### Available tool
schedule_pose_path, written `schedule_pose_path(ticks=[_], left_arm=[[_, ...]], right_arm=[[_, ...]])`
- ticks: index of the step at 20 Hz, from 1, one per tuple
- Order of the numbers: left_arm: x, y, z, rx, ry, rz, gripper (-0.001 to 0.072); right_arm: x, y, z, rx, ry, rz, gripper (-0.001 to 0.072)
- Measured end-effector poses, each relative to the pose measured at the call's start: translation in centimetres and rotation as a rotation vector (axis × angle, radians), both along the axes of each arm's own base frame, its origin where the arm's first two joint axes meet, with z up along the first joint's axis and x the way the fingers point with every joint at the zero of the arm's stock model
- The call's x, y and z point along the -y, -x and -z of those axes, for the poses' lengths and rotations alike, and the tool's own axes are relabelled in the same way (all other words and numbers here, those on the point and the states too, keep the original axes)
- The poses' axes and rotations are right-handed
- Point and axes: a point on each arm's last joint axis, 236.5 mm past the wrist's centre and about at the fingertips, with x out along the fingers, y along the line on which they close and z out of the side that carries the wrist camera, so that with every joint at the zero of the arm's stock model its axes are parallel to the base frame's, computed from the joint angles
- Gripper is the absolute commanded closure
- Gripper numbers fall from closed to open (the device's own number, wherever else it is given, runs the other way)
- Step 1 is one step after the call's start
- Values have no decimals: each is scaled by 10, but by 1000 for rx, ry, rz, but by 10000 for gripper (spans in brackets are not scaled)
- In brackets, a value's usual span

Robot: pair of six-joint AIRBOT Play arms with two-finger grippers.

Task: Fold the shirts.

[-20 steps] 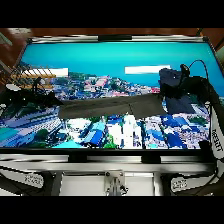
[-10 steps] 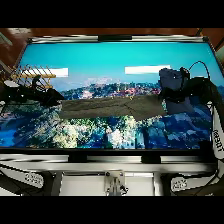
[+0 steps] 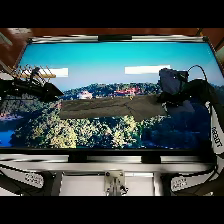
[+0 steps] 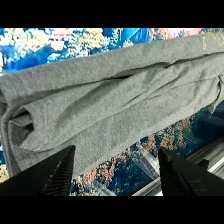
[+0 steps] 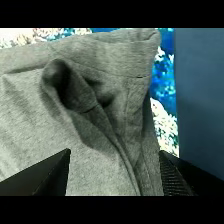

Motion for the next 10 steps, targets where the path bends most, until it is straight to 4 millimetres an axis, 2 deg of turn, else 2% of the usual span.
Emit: schedule_pose_path(ticks=[6, 7, 8, 10], left_arm=[[7, -1, -10, 18, 40, 12, 108], [9, -2, -12, 27, 51, 16, 108], [11, -3, -15, 38, 64, 18, 108], [14, -6, -20, 54, 88, 18, 108]], right_arm=[[-9, 0, 14, -33, -54, 22, 50], [-11, -1, 15, -35, -64, 27, 119], [-11, -1, 16, -39, -68, 32, 155], [-12, -2, 18, -45, -76, 45, 154]])
